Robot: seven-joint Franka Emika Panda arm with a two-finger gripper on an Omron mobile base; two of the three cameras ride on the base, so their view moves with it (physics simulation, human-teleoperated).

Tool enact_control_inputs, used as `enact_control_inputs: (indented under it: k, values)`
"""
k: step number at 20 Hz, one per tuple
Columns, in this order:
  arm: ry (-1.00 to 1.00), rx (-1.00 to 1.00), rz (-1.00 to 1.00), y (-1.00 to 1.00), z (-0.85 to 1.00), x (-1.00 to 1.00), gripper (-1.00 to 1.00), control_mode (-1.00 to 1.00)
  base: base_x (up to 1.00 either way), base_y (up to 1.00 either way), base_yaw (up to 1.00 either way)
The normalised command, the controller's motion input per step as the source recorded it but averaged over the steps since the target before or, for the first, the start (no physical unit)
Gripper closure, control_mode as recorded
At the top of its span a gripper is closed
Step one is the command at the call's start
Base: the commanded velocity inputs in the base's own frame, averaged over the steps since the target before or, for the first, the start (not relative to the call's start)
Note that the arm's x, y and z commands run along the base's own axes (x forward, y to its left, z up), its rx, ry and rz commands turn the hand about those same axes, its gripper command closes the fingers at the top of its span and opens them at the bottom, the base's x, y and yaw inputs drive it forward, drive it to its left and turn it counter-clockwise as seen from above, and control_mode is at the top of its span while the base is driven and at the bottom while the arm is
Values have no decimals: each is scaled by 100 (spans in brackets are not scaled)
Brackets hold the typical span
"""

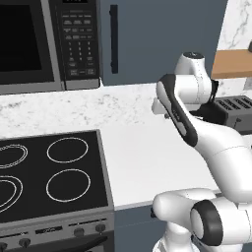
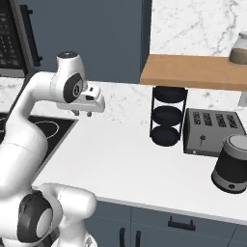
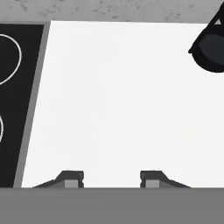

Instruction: Navigate to the fridge.

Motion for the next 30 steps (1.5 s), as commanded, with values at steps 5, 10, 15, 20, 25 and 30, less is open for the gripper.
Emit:
enact_control_inputs:
  k: [5,10,15,20,25,30]
  values:
    - [-16,6,0,-6,0,-78,-100,-100,0,0,0]
    - [-22,10,0,-12,0,-82,-100,-100,0,0,0]
    - [-4,1,0,0,0,-11,-100,-100,0,0,0]
    - [0,0,0,0,0,0,-100,100,-79,13,7]
    - [0,0,0,0,0,0,-100,100,-93,-37,-12]
    - [0,0,0,0,0,0,-100,100,-56,-6,-75]
